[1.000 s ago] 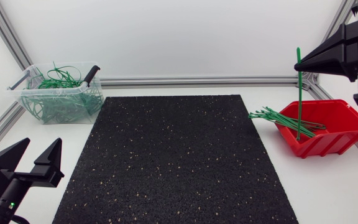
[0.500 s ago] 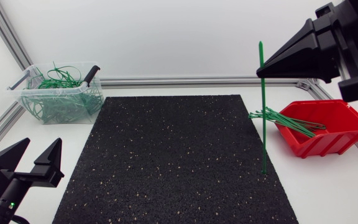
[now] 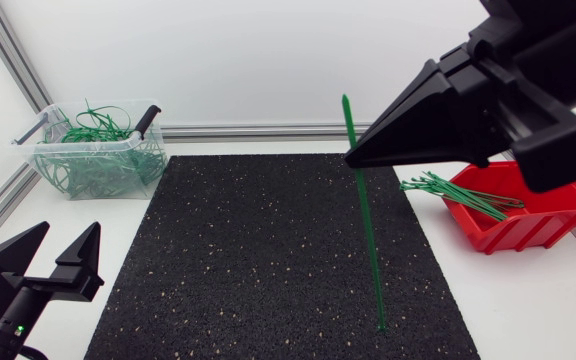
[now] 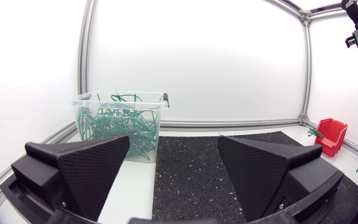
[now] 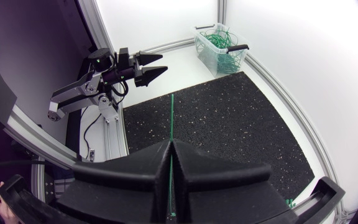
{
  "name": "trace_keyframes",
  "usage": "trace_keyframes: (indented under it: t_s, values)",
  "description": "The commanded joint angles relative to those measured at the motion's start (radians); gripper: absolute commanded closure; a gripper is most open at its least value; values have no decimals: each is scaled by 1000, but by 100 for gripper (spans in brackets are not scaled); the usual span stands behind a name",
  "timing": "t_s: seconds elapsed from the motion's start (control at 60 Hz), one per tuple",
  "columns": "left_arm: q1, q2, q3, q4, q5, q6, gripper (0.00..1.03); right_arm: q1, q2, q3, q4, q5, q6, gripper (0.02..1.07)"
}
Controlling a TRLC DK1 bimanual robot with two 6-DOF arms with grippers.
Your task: Take a green cable tie from the red box, thread the tail through the head to close it, then place it in the transparent bin on the left.
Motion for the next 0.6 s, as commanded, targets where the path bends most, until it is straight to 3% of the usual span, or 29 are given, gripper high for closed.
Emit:
trace_keyframes:
  t_s: [0.0, 0.317, 0.583]
  values:
    - [-7, 11, -38, -29, 3, -10, 4, 30, 9, 26, 8, -11, 53, 102]
    - [-13, 20, -38, -29, 3, -10, 4, 16, 32, 26, 17, -151, 232, 102]
    - [-15, 23, -38, -29, 3, -10, 4, 18, 43, 42, 68, -143, 324, 102]
